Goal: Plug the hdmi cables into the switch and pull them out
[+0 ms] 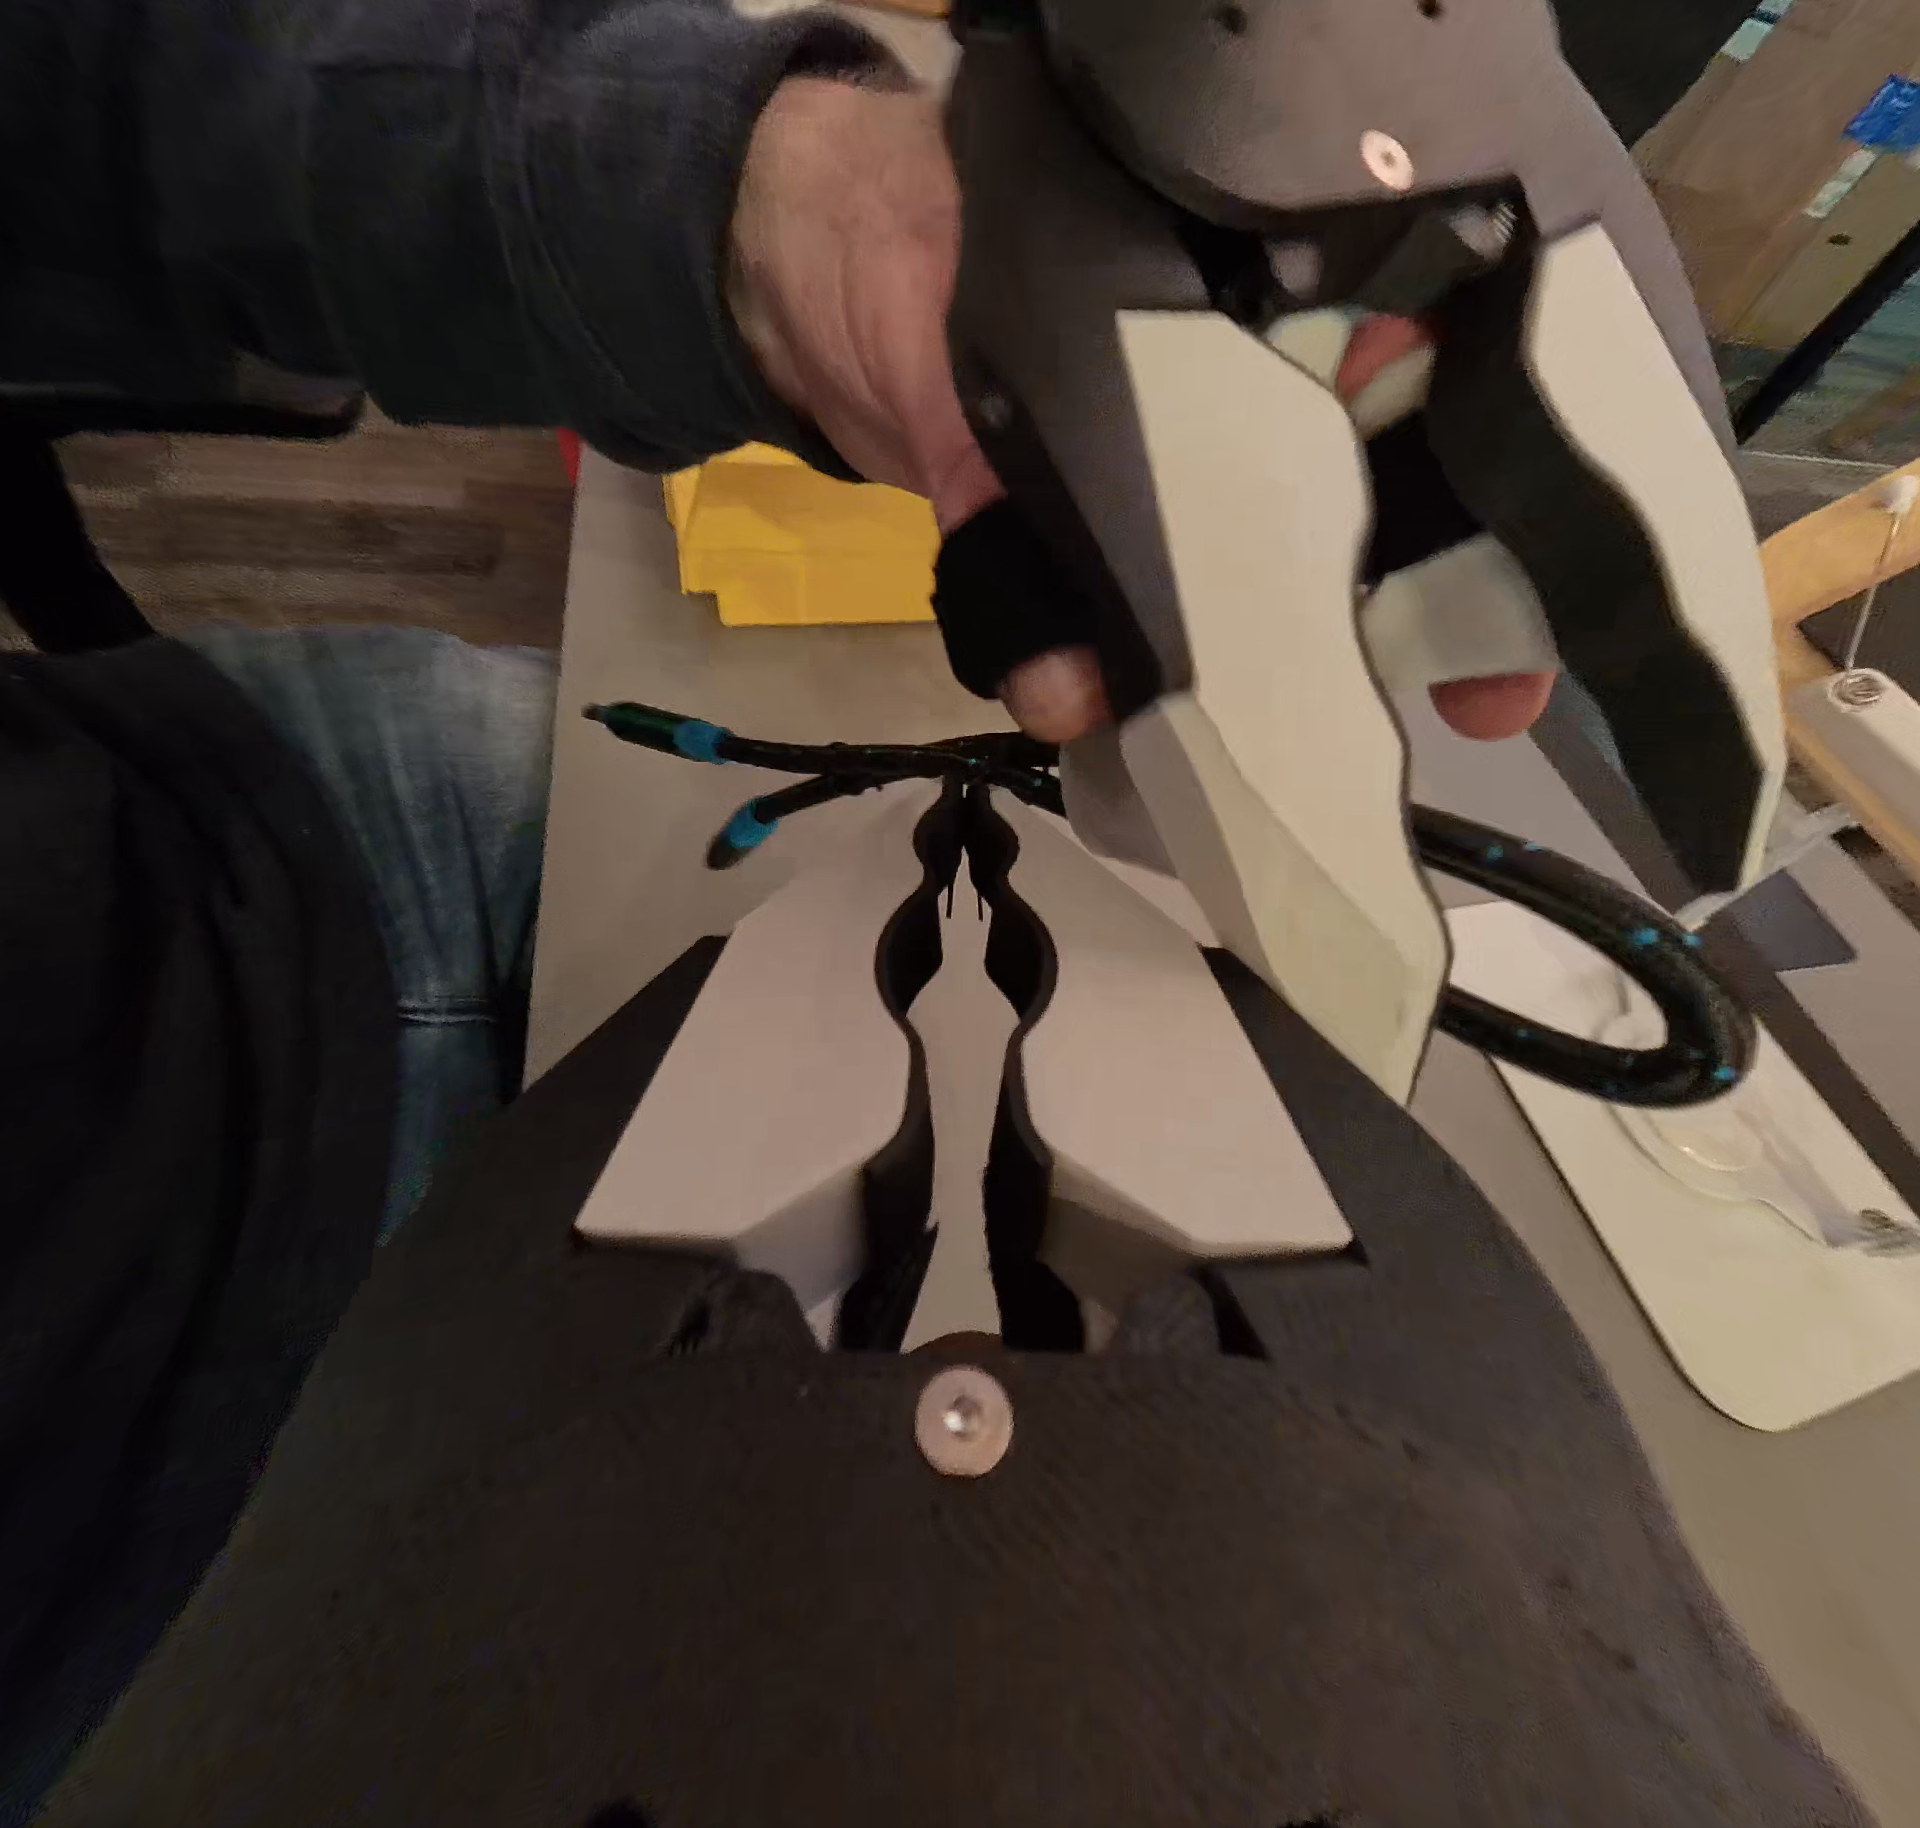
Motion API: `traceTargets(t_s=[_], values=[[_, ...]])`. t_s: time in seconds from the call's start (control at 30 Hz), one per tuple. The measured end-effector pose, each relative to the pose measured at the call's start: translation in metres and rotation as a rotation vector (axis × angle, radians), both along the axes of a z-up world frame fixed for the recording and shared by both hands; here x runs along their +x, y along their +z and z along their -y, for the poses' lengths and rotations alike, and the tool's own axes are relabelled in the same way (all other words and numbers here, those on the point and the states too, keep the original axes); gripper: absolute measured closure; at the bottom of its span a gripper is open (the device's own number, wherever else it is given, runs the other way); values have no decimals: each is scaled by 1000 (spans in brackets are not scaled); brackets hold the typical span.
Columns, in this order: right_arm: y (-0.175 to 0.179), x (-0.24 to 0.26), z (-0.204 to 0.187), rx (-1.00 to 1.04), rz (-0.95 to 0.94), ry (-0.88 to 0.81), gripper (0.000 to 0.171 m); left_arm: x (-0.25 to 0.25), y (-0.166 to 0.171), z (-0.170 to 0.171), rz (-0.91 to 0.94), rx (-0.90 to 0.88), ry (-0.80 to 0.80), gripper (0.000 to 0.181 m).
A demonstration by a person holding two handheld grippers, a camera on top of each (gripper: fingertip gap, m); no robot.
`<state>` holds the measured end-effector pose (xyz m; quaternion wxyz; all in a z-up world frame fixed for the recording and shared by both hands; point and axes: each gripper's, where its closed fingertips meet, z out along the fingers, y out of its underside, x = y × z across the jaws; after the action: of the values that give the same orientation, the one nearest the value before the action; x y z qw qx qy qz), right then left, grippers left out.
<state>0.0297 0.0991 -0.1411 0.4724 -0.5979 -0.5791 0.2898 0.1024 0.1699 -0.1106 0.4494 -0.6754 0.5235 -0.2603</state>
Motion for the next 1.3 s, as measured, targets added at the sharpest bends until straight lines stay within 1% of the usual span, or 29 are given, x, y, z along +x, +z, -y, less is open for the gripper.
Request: traceTargets(t_s=[0.1, 0.17, 0.27, 0.4, 0.53, 0.77, 0.87, 0.93, 1.07, 1.13, 1.2, 1.3], values=[[-5, -4, 6, 21, 21, 28, 171, -2, -19, -11, -68, -23, 28, 119], [-4, -4, 7, 25, 10, 35, 171, -5, -20, -17, -46, -80, 42, 120], [-2, -1, 7, 11, -10, 41, 171, -17, -20, -33, -33, -102, 98, 122], [10, 6, 5, -29, -104, 41, 171, -34, -30, -52, -58, -79, 163, 121], [20, 13, -1, -52, -177, 24, 171, -45, -48, -58, -66, -73, 211, 121], [26, 18, -17, -128, -268, -32, 171, -47, -77, -44, -116, 28, 263, 121], [26, 21, -26, -127, -263, -74, 171, -44, -81, -36, -125, 88, 266, 111], [27, 22, -28, -140, -276, -81, 171, -42, -81, -31, -143, 140, 268, 112], [25, 20, -31, -170, -278, -88, 171, -34, -75, -19, -129, 211, 219, 106], [24, 19, -31, -179, -281, -86, 171, -26, -75, -8, -125, 235, 150, 117], [24, 19, -31, -176, -274, -87, 171, -23, -76, -3, -142, 279, 108, 122], [25, 23, -32, -178, -278, -96, 171, -30, -70, -5, -123, 290, 118, 119]])
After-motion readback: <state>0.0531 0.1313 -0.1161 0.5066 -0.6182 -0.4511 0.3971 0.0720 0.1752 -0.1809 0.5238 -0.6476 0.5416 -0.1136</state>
